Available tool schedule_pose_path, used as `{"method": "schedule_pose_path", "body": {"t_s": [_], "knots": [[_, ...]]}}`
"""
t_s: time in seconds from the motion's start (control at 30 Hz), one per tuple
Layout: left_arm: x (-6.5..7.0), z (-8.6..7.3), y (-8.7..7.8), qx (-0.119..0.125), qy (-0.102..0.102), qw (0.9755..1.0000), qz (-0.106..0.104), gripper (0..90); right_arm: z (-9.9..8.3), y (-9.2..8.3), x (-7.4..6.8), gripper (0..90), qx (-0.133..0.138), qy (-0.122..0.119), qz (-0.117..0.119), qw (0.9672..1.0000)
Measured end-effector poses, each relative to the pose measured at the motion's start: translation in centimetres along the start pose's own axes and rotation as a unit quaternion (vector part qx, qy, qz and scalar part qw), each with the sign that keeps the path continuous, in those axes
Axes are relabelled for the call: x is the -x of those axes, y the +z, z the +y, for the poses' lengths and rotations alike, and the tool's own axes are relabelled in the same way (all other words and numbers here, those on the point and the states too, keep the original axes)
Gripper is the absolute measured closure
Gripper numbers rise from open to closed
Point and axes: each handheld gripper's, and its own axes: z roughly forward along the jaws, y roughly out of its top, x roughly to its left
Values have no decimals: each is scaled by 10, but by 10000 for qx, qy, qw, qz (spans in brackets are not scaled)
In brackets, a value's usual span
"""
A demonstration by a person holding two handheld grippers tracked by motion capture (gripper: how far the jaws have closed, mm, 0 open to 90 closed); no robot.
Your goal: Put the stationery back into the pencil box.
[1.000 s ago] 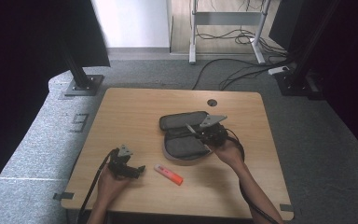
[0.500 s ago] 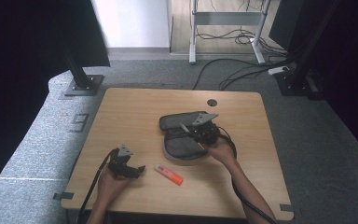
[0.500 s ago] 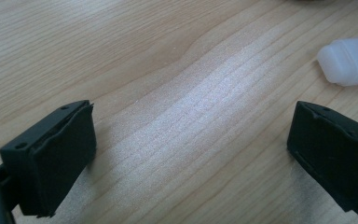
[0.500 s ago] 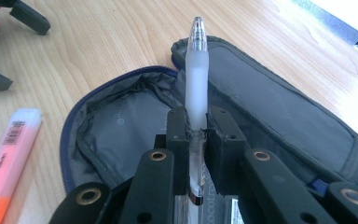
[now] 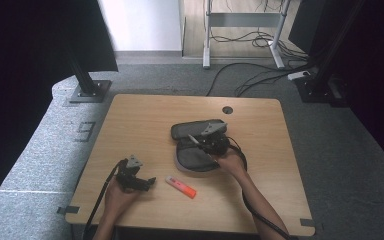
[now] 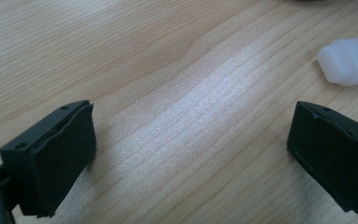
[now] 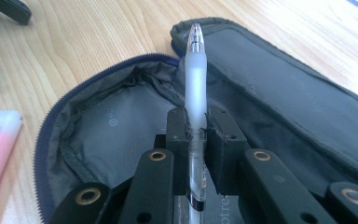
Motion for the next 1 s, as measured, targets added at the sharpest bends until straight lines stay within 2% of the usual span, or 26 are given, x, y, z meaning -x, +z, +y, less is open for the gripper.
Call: {"method": "schedule_pose_path", "body": {"t_s": [0.5, 0.7, 0.8, 0.9, 1.0], "knots": [[0, 0, 0, -1, -1, 10000, 3, 10, -7, 18, -3, 764, -266, -39, -11, 9996], [0, 0, 0, -2, -1, 10000, 8, 10, -7, 19, -3, 630, -358, -24, -70, 9993], [0, 0, 0, -1, -1, 10000, 3, 10, -6, 17, -3, 562, -338, 32, -22, 9994], [0, 0, 0, -1, 0, 10000, 2, 10, -4, 16, -4, 462, -416, -23, 6, 9991], [0, 0, 0, -3, 0, 10000, 7, 10, -3, 16, -7, 399, -523, -123, 39, 9985]]}}
